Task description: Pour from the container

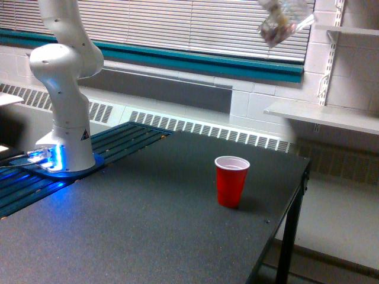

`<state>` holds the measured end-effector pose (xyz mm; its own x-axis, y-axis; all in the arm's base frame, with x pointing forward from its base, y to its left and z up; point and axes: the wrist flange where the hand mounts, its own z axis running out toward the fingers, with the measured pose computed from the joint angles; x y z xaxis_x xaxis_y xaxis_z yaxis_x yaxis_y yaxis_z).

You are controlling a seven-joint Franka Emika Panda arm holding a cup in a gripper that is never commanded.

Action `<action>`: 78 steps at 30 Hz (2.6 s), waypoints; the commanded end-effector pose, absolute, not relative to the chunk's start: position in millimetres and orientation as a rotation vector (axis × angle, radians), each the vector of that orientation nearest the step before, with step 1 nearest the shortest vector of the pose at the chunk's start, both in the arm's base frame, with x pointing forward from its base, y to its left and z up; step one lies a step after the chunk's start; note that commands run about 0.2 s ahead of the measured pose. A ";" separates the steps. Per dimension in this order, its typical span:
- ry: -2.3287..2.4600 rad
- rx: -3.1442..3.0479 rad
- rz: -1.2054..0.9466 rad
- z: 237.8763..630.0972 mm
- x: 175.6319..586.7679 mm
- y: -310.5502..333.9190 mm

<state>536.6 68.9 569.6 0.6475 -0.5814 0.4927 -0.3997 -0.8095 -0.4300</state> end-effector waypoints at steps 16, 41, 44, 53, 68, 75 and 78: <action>0.751 -2.720 -0.706 497.7 481.1 36.4; 0.644 -2.801 -0.400 414.3 467.9 30.3; 0.634 -2.795 -0.375 406.7 467.3 31.0; 0.599 -2.800 -0.298 382.4 459.3 36.0; 0.549 -2.839 -0.100 357.3 445.6 32.1; 0.550 -2.839 -0.045 348.0 447.2 30.2; 0.555 -2.830 -0.031 345.5 449.5 29.0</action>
<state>445.6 32.8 347.9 0.9202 -0.3912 -0.0163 -0.3829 -0.8904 -0.2461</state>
